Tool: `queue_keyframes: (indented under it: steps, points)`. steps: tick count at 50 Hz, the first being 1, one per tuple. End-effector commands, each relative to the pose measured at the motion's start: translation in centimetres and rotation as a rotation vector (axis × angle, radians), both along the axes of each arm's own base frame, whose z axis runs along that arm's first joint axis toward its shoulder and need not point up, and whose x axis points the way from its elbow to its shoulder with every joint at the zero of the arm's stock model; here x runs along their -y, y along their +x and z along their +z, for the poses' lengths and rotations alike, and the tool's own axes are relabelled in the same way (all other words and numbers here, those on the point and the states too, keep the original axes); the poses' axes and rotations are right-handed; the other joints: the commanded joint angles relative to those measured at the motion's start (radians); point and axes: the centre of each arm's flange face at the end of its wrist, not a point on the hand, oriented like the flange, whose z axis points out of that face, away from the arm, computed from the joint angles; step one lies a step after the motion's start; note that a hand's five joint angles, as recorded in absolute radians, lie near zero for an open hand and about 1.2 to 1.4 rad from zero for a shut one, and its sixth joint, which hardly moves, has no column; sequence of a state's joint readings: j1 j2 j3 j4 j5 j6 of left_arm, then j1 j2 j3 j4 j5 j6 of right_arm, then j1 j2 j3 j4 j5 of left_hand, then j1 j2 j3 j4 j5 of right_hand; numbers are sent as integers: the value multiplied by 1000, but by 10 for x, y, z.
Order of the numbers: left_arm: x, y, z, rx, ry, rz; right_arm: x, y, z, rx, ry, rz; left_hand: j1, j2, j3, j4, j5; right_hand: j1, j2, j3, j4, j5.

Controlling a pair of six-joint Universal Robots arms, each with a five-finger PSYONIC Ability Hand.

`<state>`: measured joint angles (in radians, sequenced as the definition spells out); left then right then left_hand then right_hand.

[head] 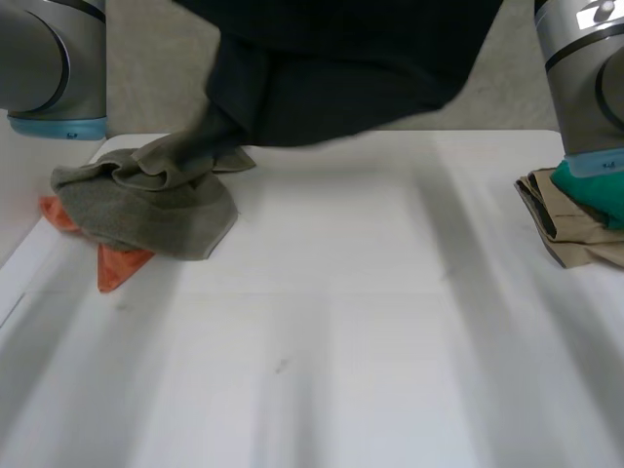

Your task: Fold the laundry.

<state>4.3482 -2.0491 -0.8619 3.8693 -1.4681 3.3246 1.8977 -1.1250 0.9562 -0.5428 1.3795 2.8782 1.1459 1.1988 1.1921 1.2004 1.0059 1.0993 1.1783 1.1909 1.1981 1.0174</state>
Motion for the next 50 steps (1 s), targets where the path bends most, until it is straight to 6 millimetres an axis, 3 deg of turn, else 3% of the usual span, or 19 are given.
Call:
queue_keyframes:
  steps: [1,3,7,8,10,11,16,20,30,33,34,36,37,38,43,50]
  points:
    - [1,-11,-62,93,259,-101,-5,16,-45,-104,125,47,250,197,204,196,216,297,218,205,198,204]
    - [0,-12,-84,115,327,-101,-3,19,-58,-129,157,44,250,197,204,196,216,297,218,205,198,204]
    - [-12,-13,-155,190,533,-76,2,25,-109,-224,282,32,250,197,204,196,216,297,218,205,198,204]
    - [-16,-12,-167,205,563,-71,3,27,-135,-274,341,28,250,197,204,196,216,297,218,205,198,204]
    - [-23,-13,-192,240,624,-58,3,27,-159,-331,393,20,250,197,204,196,216,297,218,205,198,204]
    - [-30,-12,-212,278,672,-43,2,27,-182,-387,439,9,250,197,204,196,216,297,218,205,198,204]
    - [-56,-7,-257,395,799,-1,-13,23,-230,-555,550,-14,250,197,204,196,216,297,218,205,198,204]
    - [-83,4,-265,466,904,32,-31,13,-239,-624,662,-4,250,197,204,196,216,297,218,205,198,204]
    - [-162,37,-241,681,1172,45,-100,-18,-209,-811,910,21,250,197,204,196,216,297,218,205,198,204]
    - [-194,51,-234,802,1284,34,-137,-43,-204,-993,1038,5,250,197,204,196,216,297,218,205,198,204]
    - [-212,58,-232,895,1350,13,-160,-57,-203,-1118,1100,23,250,197,204,196,216,297,218,205,198,204]
    - [-229,63,-230,979,1396,-15,-180,-67,-203,-1230,1136,59,250,197,204,196,216,297,218,205,198,204]
    - [-246,67,-230,1079,1439,-61,-189,-72,-203,-1290,1111,81,250,197,204,196,216,297,218,205,198,204]
    - [-251,67,-229,1104,1448,-77,-190,-73,-201,-1312,1070,88,250,197,204,196,216,297,218,205,198,204]
    - [-240,58,-227,1100,1339,-86,-185,-70,-208,-1276,1038,93,250,197,204,196,216,297,218,205,198,204]
    - [-168,37,-232,908,1173,106,-145,-47,-214,-1072,1084,58,250,197,204,196,216,297,218,205,198,204]
